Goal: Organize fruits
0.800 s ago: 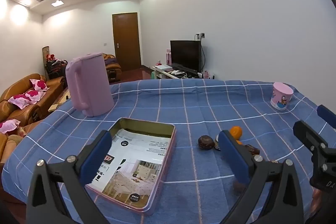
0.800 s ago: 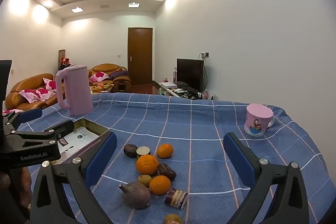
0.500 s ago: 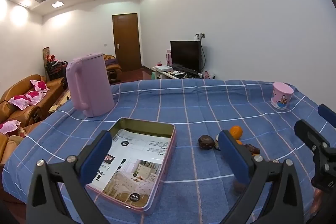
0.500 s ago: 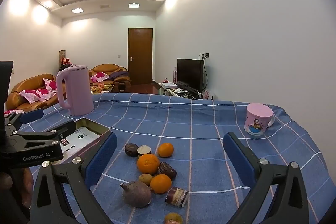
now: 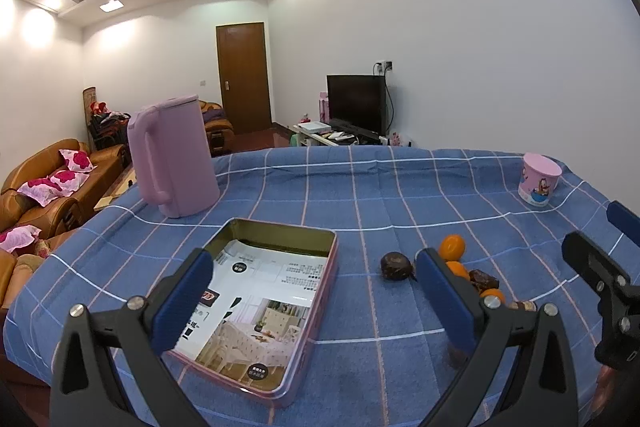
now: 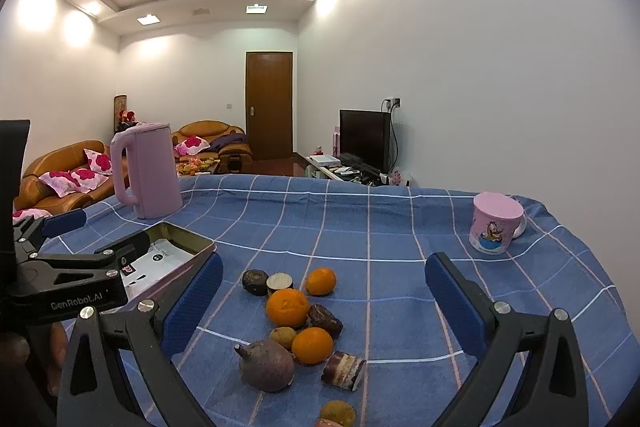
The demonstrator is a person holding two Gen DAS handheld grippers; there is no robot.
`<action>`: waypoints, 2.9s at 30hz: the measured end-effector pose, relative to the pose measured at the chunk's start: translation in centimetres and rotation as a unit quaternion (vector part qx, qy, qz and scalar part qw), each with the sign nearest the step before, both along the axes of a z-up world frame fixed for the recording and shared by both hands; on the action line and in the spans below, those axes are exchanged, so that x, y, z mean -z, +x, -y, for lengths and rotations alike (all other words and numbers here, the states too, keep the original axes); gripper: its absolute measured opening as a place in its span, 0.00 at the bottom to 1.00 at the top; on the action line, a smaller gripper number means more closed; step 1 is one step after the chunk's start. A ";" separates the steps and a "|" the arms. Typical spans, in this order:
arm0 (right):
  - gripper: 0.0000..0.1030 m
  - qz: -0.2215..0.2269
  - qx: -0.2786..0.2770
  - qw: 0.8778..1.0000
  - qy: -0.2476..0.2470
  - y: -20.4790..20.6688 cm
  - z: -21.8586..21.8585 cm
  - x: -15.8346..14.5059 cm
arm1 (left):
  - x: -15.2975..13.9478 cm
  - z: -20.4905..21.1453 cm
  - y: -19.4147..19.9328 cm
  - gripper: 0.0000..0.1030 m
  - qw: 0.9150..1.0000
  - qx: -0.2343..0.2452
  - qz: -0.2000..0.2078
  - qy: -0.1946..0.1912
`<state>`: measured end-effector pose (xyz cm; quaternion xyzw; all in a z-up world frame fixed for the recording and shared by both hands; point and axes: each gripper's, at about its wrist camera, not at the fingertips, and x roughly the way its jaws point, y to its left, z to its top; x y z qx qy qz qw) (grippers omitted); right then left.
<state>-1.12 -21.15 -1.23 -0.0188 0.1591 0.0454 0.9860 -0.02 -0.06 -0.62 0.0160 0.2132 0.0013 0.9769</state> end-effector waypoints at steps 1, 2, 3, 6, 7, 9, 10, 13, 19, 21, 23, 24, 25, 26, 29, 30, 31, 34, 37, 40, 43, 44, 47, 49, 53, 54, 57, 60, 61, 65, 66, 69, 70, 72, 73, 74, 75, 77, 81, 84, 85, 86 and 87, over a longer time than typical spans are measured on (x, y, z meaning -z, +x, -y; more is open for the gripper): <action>0.99 0.000 0.000 1.000 0.001 0.0 0.0 0.1 | 0.0 0.0 0.0 1.00 1.000 0.000 0.000 0.000; 0.99 -0.001 0.000 1.000 0.000 0.0 0.0 0.1 | 0.0 0.0 0.0 1.00 1.000 0.000 0.000 0.000; 0.99 0.000 0.000 1.000 0.000 0.0 0.0 0.1 | 0.1 -0.1 0.0 1.00 1.000 -0.001 0.000 0.000; 0.99 0.000 -0.001 1.000 0.001 0.0 0.0 0.2 | 0.1 -0.2 0.0 1.00 1.000 -0.001 -0.001 0.001; 0.99 0.000 0.000 1.000 0.000 0.0 0.0 0.2 | 0.1 -0.2 -0.1 1.00 1.000 -0.001 0.000 0.000; 0.99 0.000 0.000 1.000 0.000 0.0 -0.1 0.2 | 0.1 -0.2 -0.1 1.00 1.000 -0.001 -0.001 0.001; 0.99 0.000 -0.001 1.000 0.000 0.0 -0.1 0.2 | 0.1 -0.2 -0.1 1.00 1.000 -0.001 -0.001 0.000; 0.99 0.000 -0.001 1.000 0.000 0.0 -0.1 0.2 | 0.2 -0.2 -0.1 1.00 1.000 -0.001 0.000 0.001; 0.99 -0.001 -0.001 1.000 0.000 -0.1 -0.1 0.5 | 0.2 -0.2 -0.1 1.00 1.000 -0.001 -0.001 0.001; 0.99 -0.002 -0.001 1.000 0.000 -0.1 -0.1 0.5 | 0.2 -0.2 -0.2 1.00 1.000 -0.001 0.000 0.001; 0.99 -0.002 -0.001 1.000 0.000 -0.1 -0.1 0.6 | 0.2 -0.3 -0.2 1.00 1.000 -0.001 0.000 0.001; 0.99 -0.002 -0.001 1.000 0.000 -0.1 -0.1 0.6 | 0.3 -0.3 -0.2 1.00 1.000 -0.002 0.000 0.001; 0.99 -0.002 -0.001 1.000 0.000 -0.1 -0.1 0.6 | 0.2 -0.3 -0.2 1.00 1.000 -0.001 0.000 0.001; 0.99 -0.003 -0.001 1.000 0.000 -0.1 -0.1 0.6 | 0.2 -0.3 -0.1 1.00 1.000 -0.001 -0.001 0.001; 0.99 -0.004 -0.002 1.000 0.001 -0.2 -0.3 0.8 | 0.3 -0.3 -0.2 1.00 1.000 -0.001 0.000 0.000; 0.99 -0.005 -0.002 1.000 0.001 -0.2 -0.3 0.8 | 0.3 -0.4 -0.2 1.00 1.000 -0.001 0.000 0.000; 0.99 -0.006 -0.003 1.000 0.001 -0.2 -0.3 0.8 | 0.3 -0.3 -0.2 1.00 1.000 -0.002 0.000 0.001; 0.99 -0.006 -0.003 1.000 0.002 -0.2 -0.4 0.8 | 0.3 -0.3 -0.2 1.00 1.000 -0.001 0.000 0.000; 0.99 -0.008 -0.003 1.000 0.000 -0.2 -0.4 0.9 | 0.3 -0.4 -0.2 1.00 1.000 -0.001 -0.001 0.001; 0.99 -0.009 -0.003 1.000 0.000 -0.2 -0.4 0.9 | 0.3 -0.4 -0.2 1.00 1.000 -0.001 0.000 0.001; 0.99 -0.009 -0.003 1.000 0.001 -0.2 -0.5 0.9 | 0.3 -0.3 -0.2 1.00 1.000 -0.001 0.000 0.000; 0.99 -0.009 -0.003 1.000 0.001 -0.2 -0.5 0.9 | 0.3 -0.3 -0.2 1.00 1.000 -0.001 0.000 0.001; 0.99 -0.010 -0.003 1.000 0.001 -0.1 -0.5 0.9 | 0.2 -0.3 -0.2 1.00 1.000 -0.001 0.000 0.000; 0.99 -0.010 -0.003 1.000 0.001 -0.2 -0.5 0.9 | 0.3 -0.3 -0.2 1.00 1.000 -0.001 0.000 0.001; 0.99 -0.011 -0.004 1.000 0.002 -0.2 -0.5 0.9 | 0.3 -0.3 -0.2 1.00 1.000 -0.001 0.000 0.001; 0.99 -0.011 -0.004 1.000 0.001 -0.2 -0.5 0.9 | 0.3 -0.3 -0.2 1.00 1.000 -0.001 0.000 0.000; 0.99 -0.012 -0.004 1.000 0.001 -0.2 -0.5 0.9 | 0.3 -0.4 -0.2 1.00 1.000 -0.001 -0.001 0.000; 0.99 -0.015 -0.002 1.000 -0.001 -0.1 -0.4 1.1 | 0.4 -0.5 -0.3 1.00 1.000 -0.001 -0.002 0.001; 0.99 -0.015 -0.002 1.000 -0.001 0.0 -0.4 1.1 | 0.4 -0.5 -0.3 1.00 1.000 0.000 -0.003 0.001; 0.99 -0.020 0.001 1.000 -0.002 0.0 -0.2 1.4 | 0.9 -0.1 -0.6 1.00 1.000 0.001 -0.008 0.000; 0.99 -0.020 0.004 1.000 -0.004 -0.2 0.0 1.7 | 1.1 0.2 -0.7 1.00 1.000 0.006 -0.011 0.001; 0.99 -0.029 0.015 0.999 -0.009 -0.6 0.8 2.8 | 2.4 1.1 -0.7 1.00 1.000 0.015 -0.022 0.010; 0.99 -0.037 0.016 0.999 -0.007 -0.9 1.2 3.4 | 3.0 1.3 -0.7 1.00 0.999 0.023 -0.028 0.009; 0.99 -0.058 0.021 0.998 0.000 -1.2 2.1 4.9 | 3.8 1.8 -0.7 1.00 0.999 0.032 -0.040 0.008; 0.99 -0.066 0.023 0.998 0.002 -1.3 2.4 5.4 | 4.2 2.1 -0.8 1.00 0.998 0.038 -0.044 0.008; 0.99 -0.076 0.025 0.997 0.004 -1.5 2.8 6.2 | 4.4 2.3 -0.7 1.00 0.998 0.042 -0.047 0.008; 0.99 -0.081 0.025 0.996 0.005 -1.6 2.9 6.6 | 4.5 2.6 -0.7 1.00 0.998 0.045 -0.049 0.009; 0.98 -0.093 0.022 0.995 0.003 -1.6 3.0 7.4 | 4.7 3.2 -0.9 1.00 0.997 0.054 -0.049 0.009; 0.77 -0.119 0.005 0.993 0.002 -1.2 2.5 8.6 | 4.9 4.1 -1.2 1.00 0.997 0.066 -0.047 0.012; 0.69 -0.134 -0.008 0.991 0.005 -1.0 2.3 9.4 | 4.9 4.5 -1.4 1.00 0.996 0.075 -0.048 0.008; 0.66 -0.136 -0.008 0.991 0.003 -1.0 2.3 9.5 | 5.0 4.7 -1.4 1.00 0.996 0.078 -0.048 0.007; 0.58 -0.143 -0.011 0.990 0.003 -0.8 2.3 9.8 | 5.0 4.8 -1.4 1.00 0.995 0.082 -0.050 0.006; 0.51 -0.148 -0.013 0.989 0.004 -0.8 2.3 9.9 | 5.1 5.0 -1.5 1.00 0.995 0.088 -0.052 0.004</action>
